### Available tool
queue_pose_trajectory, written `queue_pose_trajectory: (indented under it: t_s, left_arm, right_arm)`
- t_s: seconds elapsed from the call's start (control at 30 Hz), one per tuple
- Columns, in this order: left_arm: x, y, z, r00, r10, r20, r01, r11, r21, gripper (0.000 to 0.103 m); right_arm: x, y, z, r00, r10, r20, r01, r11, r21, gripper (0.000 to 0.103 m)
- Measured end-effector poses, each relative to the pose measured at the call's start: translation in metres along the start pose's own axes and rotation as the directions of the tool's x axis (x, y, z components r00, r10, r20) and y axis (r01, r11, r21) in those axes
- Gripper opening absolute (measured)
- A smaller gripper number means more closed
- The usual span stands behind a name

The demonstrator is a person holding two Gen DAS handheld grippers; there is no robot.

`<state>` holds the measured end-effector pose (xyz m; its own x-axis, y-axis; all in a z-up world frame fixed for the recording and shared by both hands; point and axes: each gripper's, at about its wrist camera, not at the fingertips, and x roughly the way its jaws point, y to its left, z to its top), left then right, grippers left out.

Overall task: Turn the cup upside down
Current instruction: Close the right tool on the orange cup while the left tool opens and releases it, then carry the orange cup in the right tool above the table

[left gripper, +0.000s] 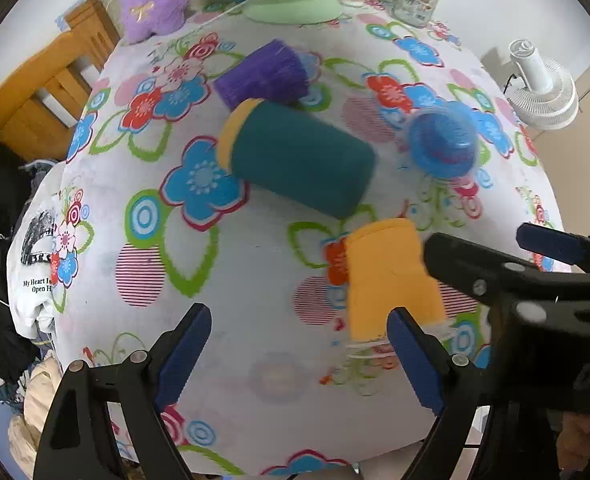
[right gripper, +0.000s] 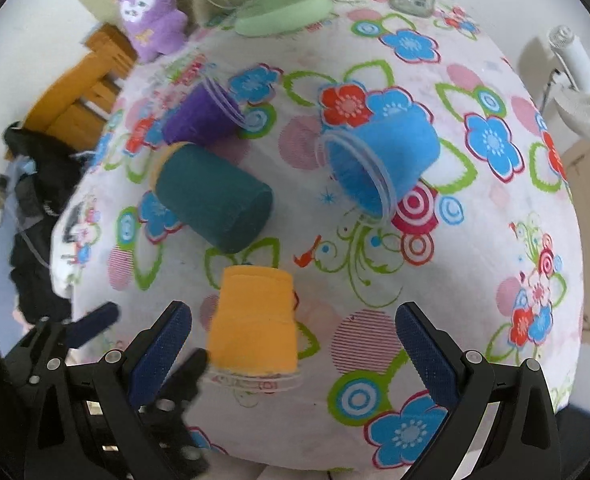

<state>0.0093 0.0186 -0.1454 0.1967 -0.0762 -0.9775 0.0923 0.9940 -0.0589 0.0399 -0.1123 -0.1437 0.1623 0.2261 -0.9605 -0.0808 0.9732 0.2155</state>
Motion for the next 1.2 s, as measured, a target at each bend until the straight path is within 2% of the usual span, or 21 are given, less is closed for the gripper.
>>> queue_pose_trajectory:
  t_s: [0.13, 0.23, 0.4, 0.7, 0.97, 1.2]
  left_arm:
    - [0.012, 0.017, 0.002, 0.999, -0.015, -0.030, 0.014, 1.000, -0.003, 0.091]
    - [0.016, 0.025, 0.002, 0.997, -0.053, -0.048, 0.052, 0.998, -0.020, 0.091]
    - [0.014, 0.030, 0.005, 0.995, -0.093, -0.041, 0.093, 0.996, -0.007, 0.091]
    - [0.029, 0.045, 0.021, 0.993, -0.077, -0.085, 0.079, 0.997, 0.025, 0.091]
    - [0.052, 0.050, 0.029, 0.987, -0.074, -0.145, 0.080, 0.996, 0.041, 0.091]
    - [0.066, 0.048, 0.030, 0.983, -0.064, -0.171, 0.076, 0.995, 0.065, 0.091]
  right_arm:
    - [0.013, 0.011, 0.005, 0.998, -0.018, -0.057, 0.018, 1.000, -0.005, 0.099]
    - [0.018, 0.023, 0.009, 0.996, -0.031, -0.081, 0.028, 0.999, -0.030, 0.098]
    - [0.024, 0.033, 0.014, 0.993, -0.045, -0.106, 0.045, 0.999, -0.007, 0.098]
    - [0.048, 0.034, 0.021, 0.979, -0.078, -0.187, 0.085, 0.996, 0.030, 0.087]
    - [0.071, 0.030, 0.027, 0.957, -0.108, -0.270, 0.118, 0.993, 0.024, 0.079]
    - [0.089, 0.030, 0.028, 0.935, -0.104, -0.339, 0.119, 0.993, 0.025, 0.067]
